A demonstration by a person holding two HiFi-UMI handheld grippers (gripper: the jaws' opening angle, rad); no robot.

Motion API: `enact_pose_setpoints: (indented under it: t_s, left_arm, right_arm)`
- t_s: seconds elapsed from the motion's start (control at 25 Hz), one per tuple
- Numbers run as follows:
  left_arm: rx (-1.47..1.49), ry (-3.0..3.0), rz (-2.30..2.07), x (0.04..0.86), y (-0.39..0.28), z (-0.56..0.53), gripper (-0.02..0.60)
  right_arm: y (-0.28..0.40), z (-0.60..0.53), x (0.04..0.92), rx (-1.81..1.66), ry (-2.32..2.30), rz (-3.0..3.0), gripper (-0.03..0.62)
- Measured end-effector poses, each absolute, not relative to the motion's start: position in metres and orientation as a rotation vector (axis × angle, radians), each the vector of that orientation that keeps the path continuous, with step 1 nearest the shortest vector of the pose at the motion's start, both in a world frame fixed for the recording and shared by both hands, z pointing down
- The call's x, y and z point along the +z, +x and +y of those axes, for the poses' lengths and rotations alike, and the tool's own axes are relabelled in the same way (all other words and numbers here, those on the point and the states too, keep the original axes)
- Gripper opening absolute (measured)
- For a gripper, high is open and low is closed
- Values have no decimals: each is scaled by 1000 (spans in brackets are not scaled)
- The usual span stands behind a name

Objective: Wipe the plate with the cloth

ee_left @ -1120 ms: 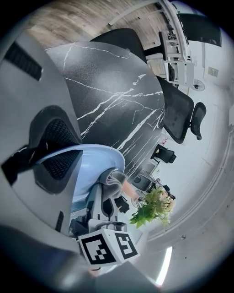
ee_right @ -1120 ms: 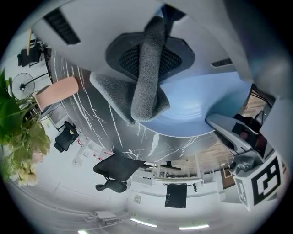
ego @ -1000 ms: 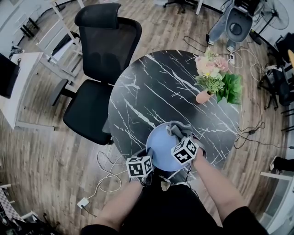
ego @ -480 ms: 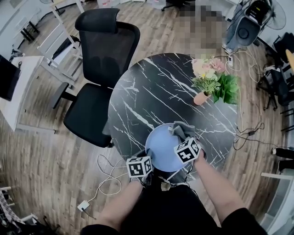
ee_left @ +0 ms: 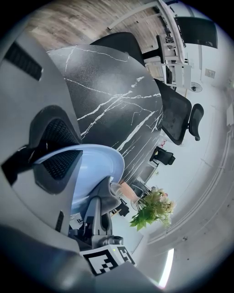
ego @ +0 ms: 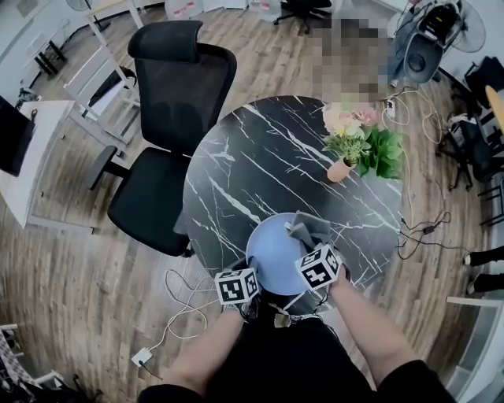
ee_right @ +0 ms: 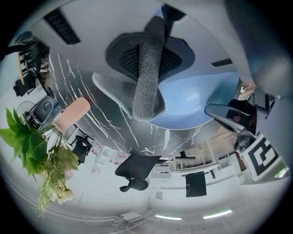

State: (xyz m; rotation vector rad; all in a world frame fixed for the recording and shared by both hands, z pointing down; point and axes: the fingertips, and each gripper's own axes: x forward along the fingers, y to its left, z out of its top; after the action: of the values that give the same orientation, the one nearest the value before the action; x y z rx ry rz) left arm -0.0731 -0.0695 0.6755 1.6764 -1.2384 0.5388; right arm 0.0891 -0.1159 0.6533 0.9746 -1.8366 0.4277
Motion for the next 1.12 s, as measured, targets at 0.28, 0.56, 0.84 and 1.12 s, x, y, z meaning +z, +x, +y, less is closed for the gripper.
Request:
enact_pose_setpoints:
  t_s: [0.28,0.56,0.84,1.12]
  left_arm:
    - [542,1674,-1243,675,-73,-69,49]
    - [539,1667,-1245,675,-73,-69,49]
    - [533,1664,-1244,676,-73,-70,49]
    - [540,1680,-1245,674,-74,-70,50]
  right_arm:
    - [55,-86,655,480,888,-1908,60]
    - [17,-52,660,557,774,-1962,60]
    - [-10,-23,668,692,669,-2004,60]
    - [-8,-18,671,684,607,-2003,58]
